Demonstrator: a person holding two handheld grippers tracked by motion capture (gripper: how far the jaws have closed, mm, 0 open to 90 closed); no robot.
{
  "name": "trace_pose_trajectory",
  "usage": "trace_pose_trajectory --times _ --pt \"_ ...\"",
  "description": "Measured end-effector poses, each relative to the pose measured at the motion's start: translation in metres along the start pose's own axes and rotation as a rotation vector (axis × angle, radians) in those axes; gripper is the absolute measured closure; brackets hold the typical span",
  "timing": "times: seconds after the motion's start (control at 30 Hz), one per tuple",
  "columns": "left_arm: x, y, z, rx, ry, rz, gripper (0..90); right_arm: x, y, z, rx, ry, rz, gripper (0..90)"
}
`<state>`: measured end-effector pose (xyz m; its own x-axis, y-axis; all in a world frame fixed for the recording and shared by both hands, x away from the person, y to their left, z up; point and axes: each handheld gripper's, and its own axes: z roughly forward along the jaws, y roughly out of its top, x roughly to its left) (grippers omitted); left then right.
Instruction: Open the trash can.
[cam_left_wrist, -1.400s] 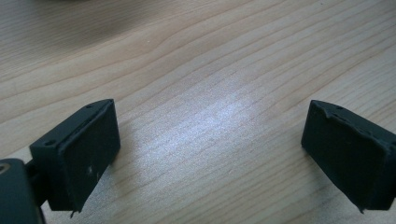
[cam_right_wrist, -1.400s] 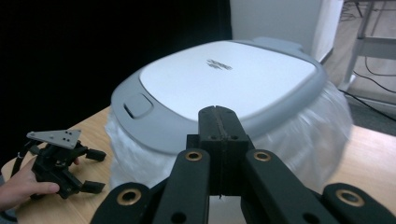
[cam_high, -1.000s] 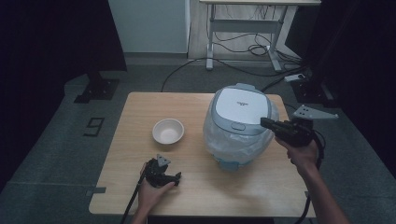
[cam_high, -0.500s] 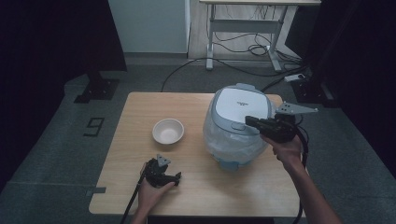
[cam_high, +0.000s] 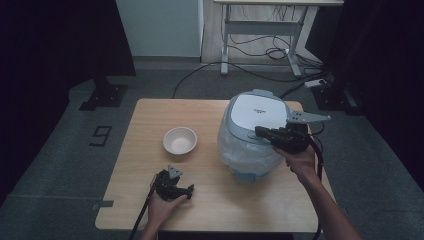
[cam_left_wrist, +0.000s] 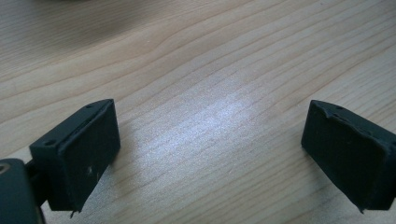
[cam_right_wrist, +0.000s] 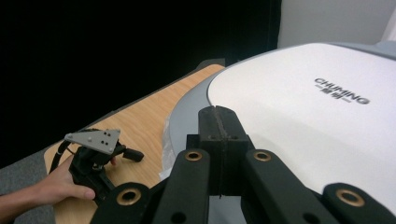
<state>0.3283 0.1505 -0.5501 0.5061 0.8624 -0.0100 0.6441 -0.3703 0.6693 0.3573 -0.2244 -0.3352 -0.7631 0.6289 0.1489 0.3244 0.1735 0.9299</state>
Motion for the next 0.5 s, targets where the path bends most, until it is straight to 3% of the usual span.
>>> trace_pose_trajectory --times 0.2,0.5 --pt "0.0 0.0 0.0 0.0 0.0 0.0 3.7 -0.002 -0.0062 0.0027 0.009 0.044 0.033 89.9" --pt "-0.0001 0.0 0.0 0.0 0.0 0.0 3.7 -0.0033 -0.0074 0.0025 0.012 0.059 0.032 90.0"
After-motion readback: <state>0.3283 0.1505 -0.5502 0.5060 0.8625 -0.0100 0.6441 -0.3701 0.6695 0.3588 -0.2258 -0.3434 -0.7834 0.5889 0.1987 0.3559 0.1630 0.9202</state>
